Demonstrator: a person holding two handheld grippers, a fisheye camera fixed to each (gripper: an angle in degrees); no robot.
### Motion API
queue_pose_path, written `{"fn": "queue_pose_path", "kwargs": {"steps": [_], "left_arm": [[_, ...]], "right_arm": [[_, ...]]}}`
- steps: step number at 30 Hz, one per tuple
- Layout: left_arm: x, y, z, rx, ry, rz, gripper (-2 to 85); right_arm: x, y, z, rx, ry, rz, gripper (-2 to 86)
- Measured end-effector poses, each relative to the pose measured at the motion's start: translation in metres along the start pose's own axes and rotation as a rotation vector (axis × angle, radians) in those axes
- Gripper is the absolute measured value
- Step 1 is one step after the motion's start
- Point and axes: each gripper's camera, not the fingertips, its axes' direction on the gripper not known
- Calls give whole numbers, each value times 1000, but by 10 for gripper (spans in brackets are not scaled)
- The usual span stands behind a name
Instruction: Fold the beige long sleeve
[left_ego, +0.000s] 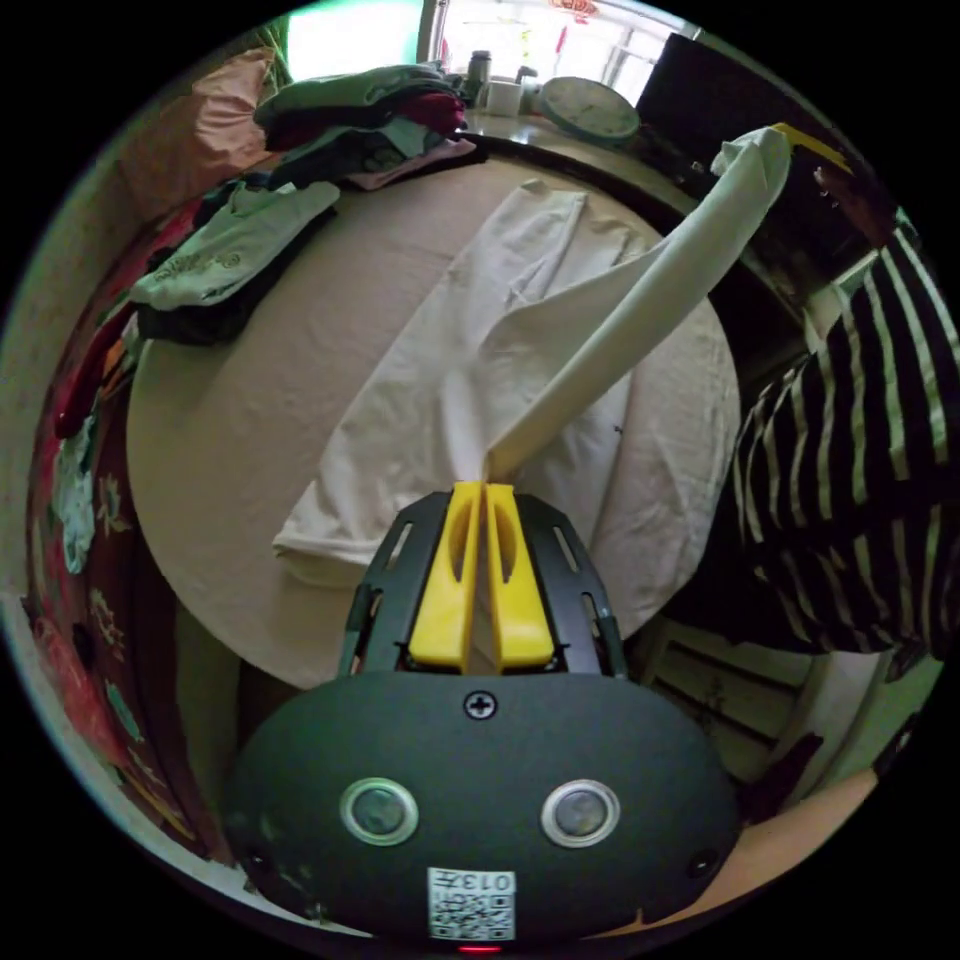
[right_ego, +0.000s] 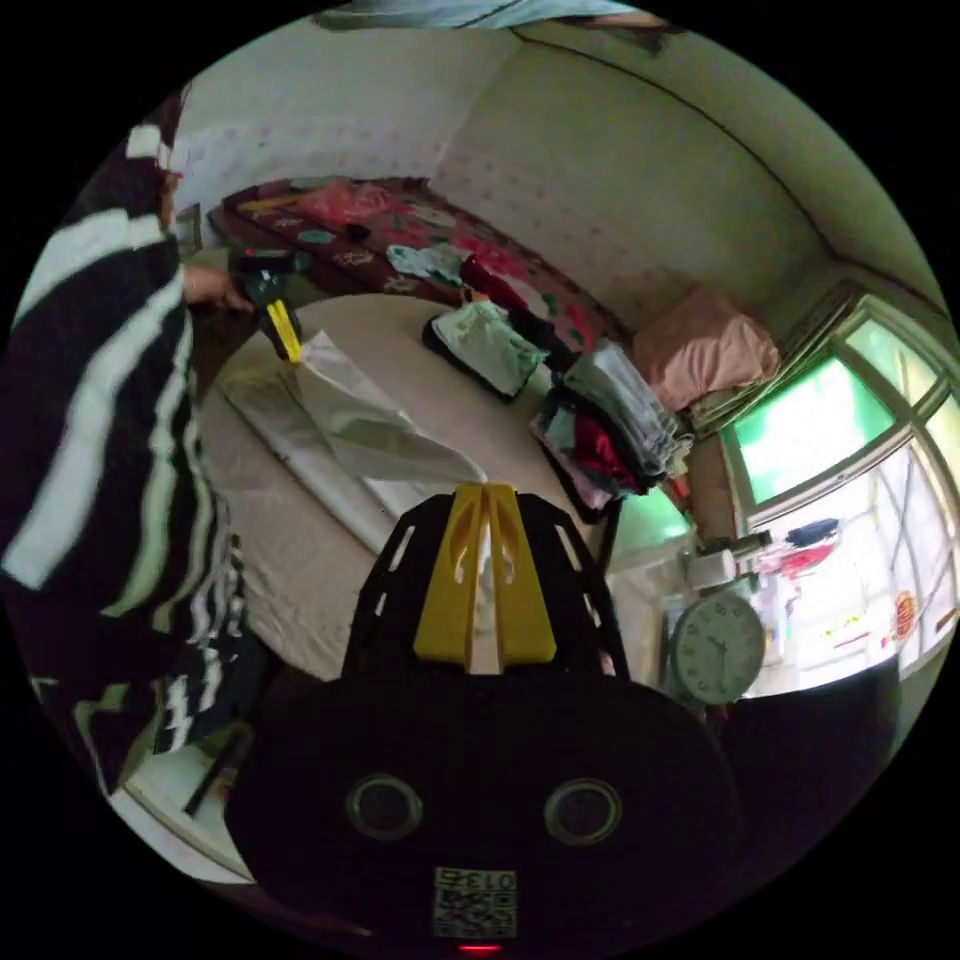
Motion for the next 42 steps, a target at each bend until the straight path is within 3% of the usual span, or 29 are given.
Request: {"fn": "queue_pose_path", "kwargs": {"steps": [3,6,8,11,15,20,23,25,28,31,33,35,38,42], "left_arm": [[-24,-9,10,-15,49,-29,-2],[-48,-20,30,-91,103,-96,-1],[-63,-23,39,-106,87,-180,0],[-68,-22,35,-117,9,-264,2],[-33,-21,5,-16,-208,-229,12],[21,-56,-6,195,-109,-116,20],[54,-94,29,126,-213,-20,14],[57,-111,51,85,-184,-10,8],[58,-117,88,-66,-125,38,3],[55,-98,71,-30,-93,-16,8],[45,-67,45,52,-162,-158,18],[33,-41,34,82,-217,-279,32],[13,-19,38,4,-234,-357,64],[-2,-24,60,-79,-173,-334,87]], "right_arm": [[1,-3,51,-9,156,-76,7],[11,1,129,-54,208,15,10],[18,15,217,-334,212,100,18],[33,39,266,-541,177,202,27],[60,48,261,-483,50,396,51],[88,32,275,-364,-87,512,49],[82,11,299,-337,-123,455,43],[74,1,316,-347,-116,404,33],[63,4,359,-530,-89,294,17],[76,3,339,-414,-53,319,19],[73,-3,315,-303,-104,291,36],[45,-19,286,-173,-325,159,55],[-18,-41,252,-27,-488,-77,68],[-87,-59,243,32,-464,-329,80]]}}
